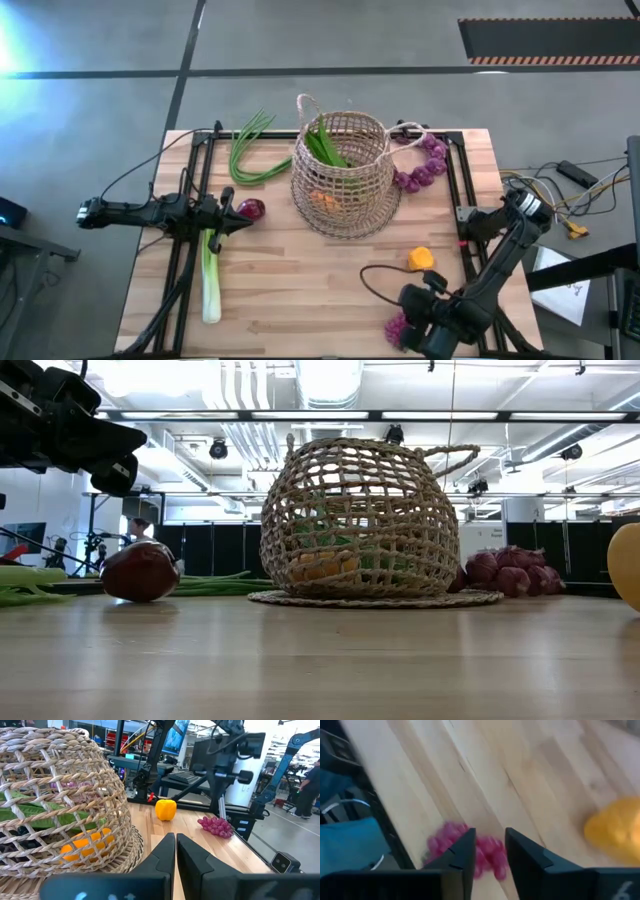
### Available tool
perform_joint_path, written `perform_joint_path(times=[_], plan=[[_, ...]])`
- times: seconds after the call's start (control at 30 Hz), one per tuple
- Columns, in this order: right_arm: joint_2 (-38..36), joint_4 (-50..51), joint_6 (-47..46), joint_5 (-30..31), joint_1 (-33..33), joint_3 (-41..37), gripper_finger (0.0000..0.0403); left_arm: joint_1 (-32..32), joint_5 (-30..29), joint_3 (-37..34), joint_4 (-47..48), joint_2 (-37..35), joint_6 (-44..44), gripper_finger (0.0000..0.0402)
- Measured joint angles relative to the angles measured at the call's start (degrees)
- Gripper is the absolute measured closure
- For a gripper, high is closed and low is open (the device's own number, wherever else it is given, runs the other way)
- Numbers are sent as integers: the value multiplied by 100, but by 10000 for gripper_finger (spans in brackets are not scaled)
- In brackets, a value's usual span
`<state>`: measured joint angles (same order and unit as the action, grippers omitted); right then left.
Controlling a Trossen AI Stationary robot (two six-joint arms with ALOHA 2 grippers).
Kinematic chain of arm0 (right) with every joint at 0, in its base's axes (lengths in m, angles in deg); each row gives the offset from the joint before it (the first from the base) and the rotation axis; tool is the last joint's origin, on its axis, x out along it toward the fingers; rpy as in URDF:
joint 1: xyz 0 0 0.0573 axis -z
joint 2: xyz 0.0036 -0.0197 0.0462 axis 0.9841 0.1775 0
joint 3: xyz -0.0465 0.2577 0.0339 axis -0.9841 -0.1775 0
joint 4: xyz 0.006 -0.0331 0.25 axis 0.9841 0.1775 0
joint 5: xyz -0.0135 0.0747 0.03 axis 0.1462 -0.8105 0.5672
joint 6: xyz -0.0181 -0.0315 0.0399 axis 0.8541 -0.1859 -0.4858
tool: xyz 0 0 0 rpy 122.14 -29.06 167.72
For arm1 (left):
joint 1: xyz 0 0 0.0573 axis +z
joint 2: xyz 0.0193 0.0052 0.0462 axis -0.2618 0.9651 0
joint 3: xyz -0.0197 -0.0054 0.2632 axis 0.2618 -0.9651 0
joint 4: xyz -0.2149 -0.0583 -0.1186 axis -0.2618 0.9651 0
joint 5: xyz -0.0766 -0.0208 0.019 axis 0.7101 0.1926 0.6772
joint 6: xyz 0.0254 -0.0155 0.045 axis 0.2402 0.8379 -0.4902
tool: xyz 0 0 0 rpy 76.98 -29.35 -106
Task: Build produce basket
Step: Put the purple grapes into the light brown basket
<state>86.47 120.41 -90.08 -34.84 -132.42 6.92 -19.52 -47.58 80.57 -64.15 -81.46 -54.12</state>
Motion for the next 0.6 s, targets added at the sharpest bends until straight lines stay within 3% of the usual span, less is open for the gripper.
perform_joint_path(times=[0.17, 0.33, 0.43, 0.6], plan=[[0, -42, -675, -645, -2, -455, 232, 1, 2, 0, 0, 0, 1, 402], [0, -550, -545, -1154, -22, -785, 174, 0, 1, 0, 0, 0, -1, 402], [0, -956, -482, -1623, -54, -946, 160, -2, 2, 0, 0, 0, 0, 402], [0, -2033, -965, -1712, -307, -1299, 168, -1, 2, 0, 0, 0, 0, 402]])
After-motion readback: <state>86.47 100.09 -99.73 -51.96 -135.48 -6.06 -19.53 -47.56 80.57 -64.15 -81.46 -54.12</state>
